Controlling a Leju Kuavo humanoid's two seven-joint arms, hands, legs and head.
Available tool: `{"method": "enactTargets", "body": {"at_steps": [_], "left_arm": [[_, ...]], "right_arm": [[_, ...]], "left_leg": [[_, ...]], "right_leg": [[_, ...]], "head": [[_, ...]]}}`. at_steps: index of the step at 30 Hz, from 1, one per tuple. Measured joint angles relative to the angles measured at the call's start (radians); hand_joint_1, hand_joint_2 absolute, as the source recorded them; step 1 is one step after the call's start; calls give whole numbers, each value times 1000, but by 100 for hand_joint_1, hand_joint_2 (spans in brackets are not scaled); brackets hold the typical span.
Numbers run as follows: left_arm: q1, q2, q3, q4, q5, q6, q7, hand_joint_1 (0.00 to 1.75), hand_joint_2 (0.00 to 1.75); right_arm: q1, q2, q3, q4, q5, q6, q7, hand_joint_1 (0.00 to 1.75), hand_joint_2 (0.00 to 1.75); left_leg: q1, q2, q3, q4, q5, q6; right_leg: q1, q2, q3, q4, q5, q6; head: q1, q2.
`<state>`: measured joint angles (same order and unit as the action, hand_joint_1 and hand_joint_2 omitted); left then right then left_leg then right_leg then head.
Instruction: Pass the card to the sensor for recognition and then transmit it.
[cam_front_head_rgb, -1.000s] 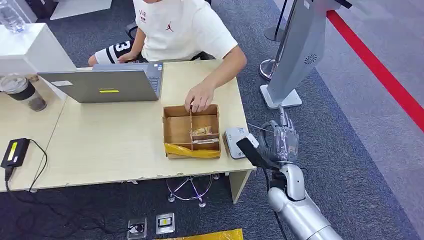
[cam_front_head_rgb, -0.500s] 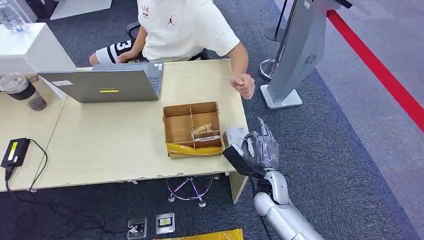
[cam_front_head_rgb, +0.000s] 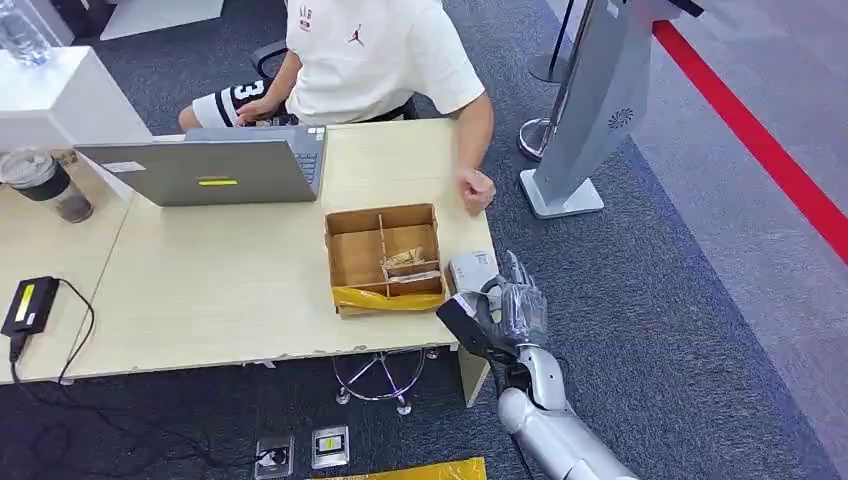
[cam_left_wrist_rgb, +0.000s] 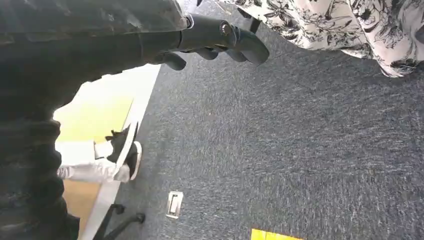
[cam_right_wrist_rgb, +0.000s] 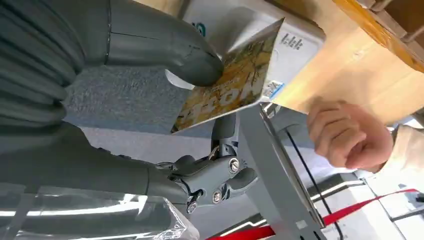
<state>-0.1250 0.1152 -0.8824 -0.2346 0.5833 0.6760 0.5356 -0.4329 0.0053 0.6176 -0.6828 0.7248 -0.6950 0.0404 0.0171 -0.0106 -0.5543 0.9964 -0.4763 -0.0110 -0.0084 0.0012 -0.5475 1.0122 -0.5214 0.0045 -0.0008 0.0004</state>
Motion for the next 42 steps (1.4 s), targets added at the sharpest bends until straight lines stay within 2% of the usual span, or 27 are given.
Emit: {"method": "enactTargets", "body": {"at_steps": [24,25,26,31,39,42], "left_arm": [[1,0,0,0,0,1,0,0,175],[1,0,0,0,1,1,1,0,175],[2,0,0,0,1,0,3,0,175],[5,0,0,0,1,-1,3,0,175],[9,3,0,0,0,-7,-5,0,175],[8,6,0,0,-5,-19,-20,0,175]], "right_arm": [[-6,10,8,53,35,-4,-4,175,175],[-4,9,-13,27,79,-6,-23,175,175],[-3,0,-48,-56,90,-6,-12,175,175],[4,-34,-79,-223,96,-7,22,175,175],[28,-56,-166,-624,188,-8,2,175,175],[20,-62,-164,-739,238,5,37,175,175]], "left_leg": [[0,0,1,0,0,0],[0,0,1,0,0,0],[0,0,1,0,0,0],[0,0,1,0,0,0],[0,2,1,0,0,0],[0,2,1,0,0,0]], "right_leg": [[0,0,1,0,0,0],[0,0,1,0,0,0],[0,0,1,0,0,0],[0,0,1,0,0,0],[0,1,0,0,0,0],[0,1,1,0,0,0]], "head": [[0,0],[0,0],[0,0],[0,0],[0,0],[0,0]]}}
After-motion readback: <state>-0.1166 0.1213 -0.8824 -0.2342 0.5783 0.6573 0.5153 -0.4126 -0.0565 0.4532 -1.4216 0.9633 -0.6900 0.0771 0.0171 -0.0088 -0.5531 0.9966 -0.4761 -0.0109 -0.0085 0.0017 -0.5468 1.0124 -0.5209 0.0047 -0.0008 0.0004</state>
